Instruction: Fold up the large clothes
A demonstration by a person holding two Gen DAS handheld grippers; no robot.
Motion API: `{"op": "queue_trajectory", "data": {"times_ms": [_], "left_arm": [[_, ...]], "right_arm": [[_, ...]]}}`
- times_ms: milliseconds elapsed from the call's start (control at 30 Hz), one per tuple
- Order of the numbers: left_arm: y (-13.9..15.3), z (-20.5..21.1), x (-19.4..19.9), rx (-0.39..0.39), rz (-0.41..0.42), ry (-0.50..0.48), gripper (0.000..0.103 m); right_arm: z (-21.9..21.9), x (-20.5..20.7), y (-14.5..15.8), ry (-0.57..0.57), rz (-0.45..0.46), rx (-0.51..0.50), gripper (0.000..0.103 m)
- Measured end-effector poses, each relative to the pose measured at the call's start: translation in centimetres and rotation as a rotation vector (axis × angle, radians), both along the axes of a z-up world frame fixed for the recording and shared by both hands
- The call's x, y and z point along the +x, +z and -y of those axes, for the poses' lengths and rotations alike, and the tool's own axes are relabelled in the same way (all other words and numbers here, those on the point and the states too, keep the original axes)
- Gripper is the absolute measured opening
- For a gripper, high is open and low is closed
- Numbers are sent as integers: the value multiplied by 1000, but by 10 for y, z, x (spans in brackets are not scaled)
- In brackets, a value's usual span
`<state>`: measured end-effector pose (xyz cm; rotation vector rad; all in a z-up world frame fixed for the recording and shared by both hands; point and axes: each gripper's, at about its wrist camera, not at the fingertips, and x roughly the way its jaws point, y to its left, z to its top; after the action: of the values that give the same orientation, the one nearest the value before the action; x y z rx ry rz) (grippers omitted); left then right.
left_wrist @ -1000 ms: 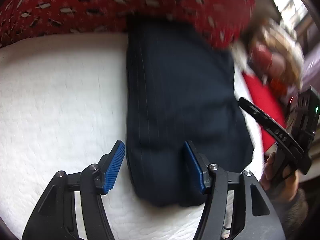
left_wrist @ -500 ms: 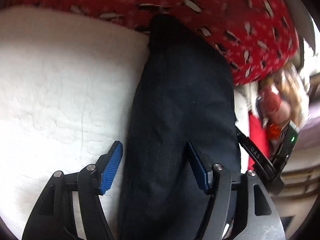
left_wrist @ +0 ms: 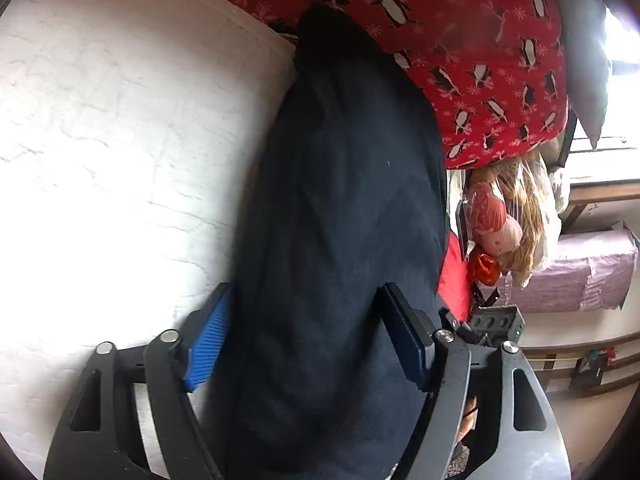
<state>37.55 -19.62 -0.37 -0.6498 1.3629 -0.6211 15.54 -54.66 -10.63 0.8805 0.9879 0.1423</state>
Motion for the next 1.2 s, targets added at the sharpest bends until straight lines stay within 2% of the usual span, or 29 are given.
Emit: {"op": "queue_trajectory", "data": {"times_ms": [100, 200, 267, 300, 333, 367, 433, 467, 533, 667, 833, 1033, 1200], "left_arm": [[2, 6, 4, -8, -10, 16, 76], [5, 13, 2, 10, 14, 11, 76], [8, 17, -2, 37, 46, 7, 67], [9, 17, -3, 42, 74, 13, 56], [12, 18, -5, 53, 90, 16, 45], [12, 17, -6, 59, 100, 16, 40], [21, 18, -12, 80, 142, 10, 29], [25, 18, -16, 91, 161, 8, 27], [36, 16, -26, 111, 200, 3, 21], [58, 6, -56, 163, 273, 0, 21], [84, -27, -107, 241, 349, 20, 21], [94, -84, -161, 290, 371, 52, 21], [81, -138, -195, 297, 344, 89, 21]], "right_arm": [[-4, 2, -3, -39, 26, 48, 68], [-7, 15, -3, -11, 3, 92, 73], [-14, 22, -4, 47, -1, 128, 78], [-20, 25, -2, 73, -16, 95, 77], [-28, 27, 1, 95, -29, 15, 72], [-36, 27, 6, 108, -15, -33, 57], [-46, 23, 13, 128, 19, -61, 36], [-49, 20, 17, 127, 40, -72, 30], [-54, 11, 30, 113, 75, -99, 24], [-69, -7, 56, 88, 111, -116, 20], [-103, -40, 82, 111, 120, -111, 19], [-157, -87, 97, 130, 120, -45, 19], [-212, -119, 100, 172, 115, -16, 20]]}}
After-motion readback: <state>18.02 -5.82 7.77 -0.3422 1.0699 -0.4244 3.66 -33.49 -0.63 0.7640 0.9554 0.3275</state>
